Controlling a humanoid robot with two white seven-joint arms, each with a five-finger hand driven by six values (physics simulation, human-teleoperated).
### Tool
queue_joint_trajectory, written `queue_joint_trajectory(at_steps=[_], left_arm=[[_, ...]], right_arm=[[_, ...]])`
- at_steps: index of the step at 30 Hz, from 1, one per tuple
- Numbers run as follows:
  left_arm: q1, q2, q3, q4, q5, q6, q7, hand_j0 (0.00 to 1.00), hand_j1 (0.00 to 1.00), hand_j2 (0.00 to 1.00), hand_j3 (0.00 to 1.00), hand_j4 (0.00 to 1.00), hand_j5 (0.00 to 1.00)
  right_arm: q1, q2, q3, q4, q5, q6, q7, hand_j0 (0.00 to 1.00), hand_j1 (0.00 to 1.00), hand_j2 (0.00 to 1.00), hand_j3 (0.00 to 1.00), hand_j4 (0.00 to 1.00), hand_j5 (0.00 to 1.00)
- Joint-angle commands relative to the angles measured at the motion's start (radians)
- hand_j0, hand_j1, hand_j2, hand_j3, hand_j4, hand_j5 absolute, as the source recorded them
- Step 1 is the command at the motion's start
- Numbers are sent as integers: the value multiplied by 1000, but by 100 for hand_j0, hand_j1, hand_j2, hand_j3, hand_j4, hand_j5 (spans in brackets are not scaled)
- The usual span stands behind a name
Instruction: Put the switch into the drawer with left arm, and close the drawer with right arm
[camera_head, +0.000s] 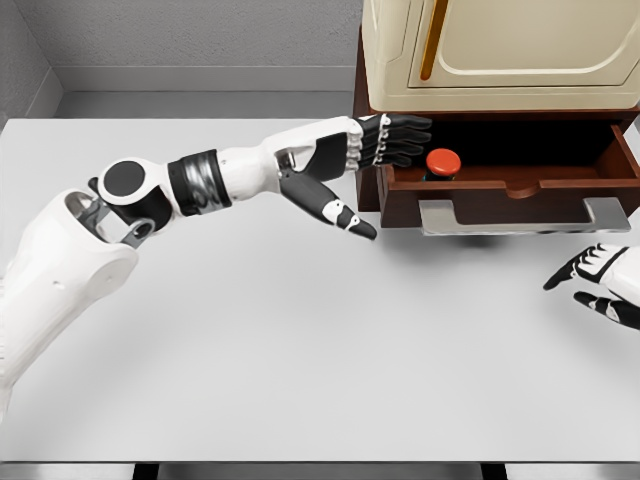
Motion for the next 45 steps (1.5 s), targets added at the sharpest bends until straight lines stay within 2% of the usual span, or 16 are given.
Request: queue_joint_trajectory(at_steps=[1,3,11,13,17,27,30,36,38,41,43,44,45], left_arm=[[0,-14,0,17,5,1,-1,100,100,100,100,100,100],[9,-43,1,18,-32,1,1,100,100,100,100,100,100],[8,-78,3,75,-41,1,1,100,100,100,100,100,100],[6,-103,4,92,-75,1,1,100,100,100,100,100,100],[2,-127,4,126,-81,2,1,100,100,100,100,100,100],[-3,-201,6,150,-142,7,2,100,100,100,100,100,100],[-3,-242,6,158,-154,19,58,100,100,100,100,100,100],[-32,-394,7,215,-299,42,71,100,100,100,100,100,100],[-32,-390,7,187,-297,41,71,100,100,100,100,100,100],[-18,-362,38,31,-289,42,71,100,100,100,100,100,100],[15,-281,53,-112,-282,42,71,100,100,100,100,100,100],[35,-233,73,-184,-245,42,73,100,100,100,100,100,100],[49,-171,89,-210,-173,36,71,100,100,100,100,100,100]], right_arm=[[0,-2,0,0,-7,-1,-1,59,59,59,59,59,59],[0,-2,0,0,-7,-1,-1,59,59,59,59,59,59],[0,-2,0,0,-7,-1,-1,60,60,60,60,60,60],[0,-2,0,0,-7,-1,-1,60,60,60,60,60,60],[0,-4,-2,0,-7,-1,-1,60,60,60,60,60,60],[0,-4,0,2,-7,-1,-1,60,60,60,60,60,60],[-2,-4,0,6,-7,-1,-1,60,60,60,60,60,60],[-2,-4,0,15,-7,-1,-1,60,60,60,60,60,60],[-2,-4,0,14,-7,-1,-1,60,60,60,60,60,60],[-2,-4,0,14,-7,-1,-1,60,60,60,60,60,60],[-2,-4,-2,14,-8,-1,-1,60,60,60,60,60,60],[-2,-4,-2,14,-8,-1,-1,60,60,60,60,60,60],[-2,-4,-2,15,-8,-1,-1,60,60,60,60,60,60]])
